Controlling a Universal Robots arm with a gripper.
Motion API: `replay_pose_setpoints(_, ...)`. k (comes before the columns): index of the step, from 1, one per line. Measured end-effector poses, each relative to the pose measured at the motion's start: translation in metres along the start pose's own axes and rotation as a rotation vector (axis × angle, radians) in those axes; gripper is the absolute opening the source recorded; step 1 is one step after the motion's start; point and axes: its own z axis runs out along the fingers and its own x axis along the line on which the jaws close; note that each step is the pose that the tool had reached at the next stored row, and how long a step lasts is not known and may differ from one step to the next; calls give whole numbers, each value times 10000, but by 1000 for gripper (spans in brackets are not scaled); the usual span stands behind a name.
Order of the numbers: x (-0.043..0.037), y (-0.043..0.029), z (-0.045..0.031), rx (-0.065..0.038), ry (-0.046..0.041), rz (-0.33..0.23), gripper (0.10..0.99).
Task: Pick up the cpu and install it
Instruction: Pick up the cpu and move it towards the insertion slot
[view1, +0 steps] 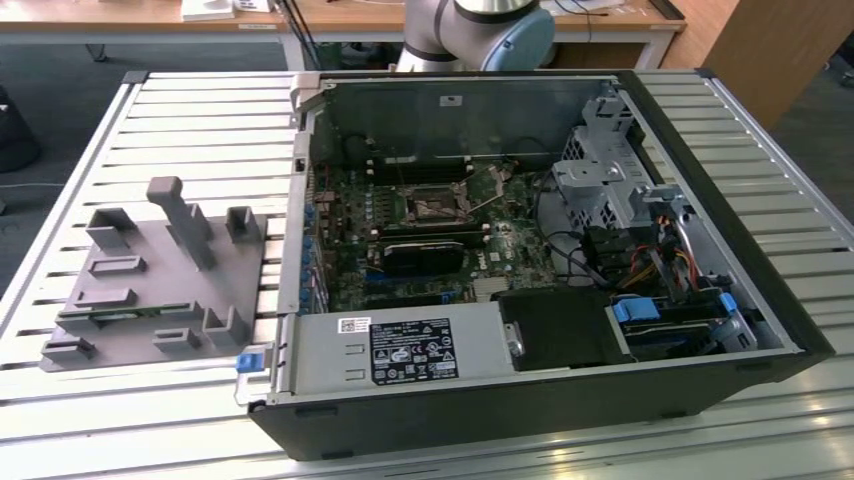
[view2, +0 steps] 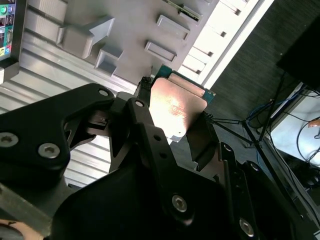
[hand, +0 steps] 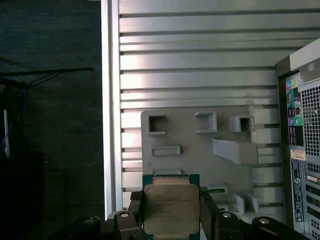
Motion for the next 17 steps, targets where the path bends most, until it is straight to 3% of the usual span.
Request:
replay_pose_setpoints(3, 0, 4, -69, 0, -1, 0, 537)
replay_pose_setpoints(9, 0, 17, -285, 0, 0, 0, 537)
replay_pose_setpoints(11, -16, 20, -298, 0, -1, 0, 537)
replay_pose_setpoints(17, -268, 31, -295, 0, 3, 0, 537)
